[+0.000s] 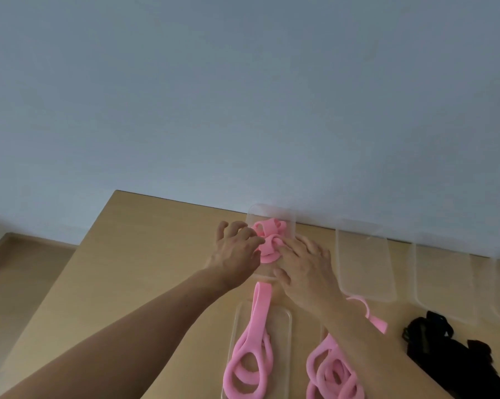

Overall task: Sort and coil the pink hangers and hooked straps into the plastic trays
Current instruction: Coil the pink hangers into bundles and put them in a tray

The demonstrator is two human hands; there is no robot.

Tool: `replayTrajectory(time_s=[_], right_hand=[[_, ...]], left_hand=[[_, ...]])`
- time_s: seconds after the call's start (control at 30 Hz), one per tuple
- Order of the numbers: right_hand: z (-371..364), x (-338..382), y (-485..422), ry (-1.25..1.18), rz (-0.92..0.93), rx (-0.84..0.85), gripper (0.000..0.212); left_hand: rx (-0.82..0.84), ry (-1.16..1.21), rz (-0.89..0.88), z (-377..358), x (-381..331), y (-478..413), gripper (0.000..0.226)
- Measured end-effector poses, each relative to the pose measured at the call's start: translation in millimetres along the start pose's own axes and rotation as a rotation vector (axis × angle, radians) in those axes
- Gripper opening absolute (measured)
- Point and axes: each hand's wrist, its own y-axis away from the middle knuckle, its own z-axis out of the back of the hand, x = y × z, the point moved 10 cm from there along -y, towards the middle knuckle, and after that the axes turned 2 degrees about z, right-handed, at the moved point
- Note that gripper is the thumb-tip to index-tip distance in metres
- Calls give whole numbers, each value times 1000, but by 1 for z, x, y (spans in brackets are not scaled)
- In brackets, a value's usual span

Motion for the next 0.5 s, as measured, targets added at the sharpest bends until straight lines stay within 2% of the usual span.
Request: replayTrajectory(time_s=[0.1,0.2,0.27,0.33,0.5], right_hand=[[11,6,14,-46,-4,-43,43],[22,22,36,-173,-1,-96,32],[19,34,52,-264,-33,-118,25],[9,42,70,-368,-123,-119,22],[-38,63,110,-420,-279,57,25]], left_hand=[[-97,134,1,20,-5,18,32],[-160,404,-31,34,-11,42,22],[-65,514,-60,25,-14,58,20],[78,510,-105,7,-18,75,23],[319,502,-171,-27,-11,115,29]])
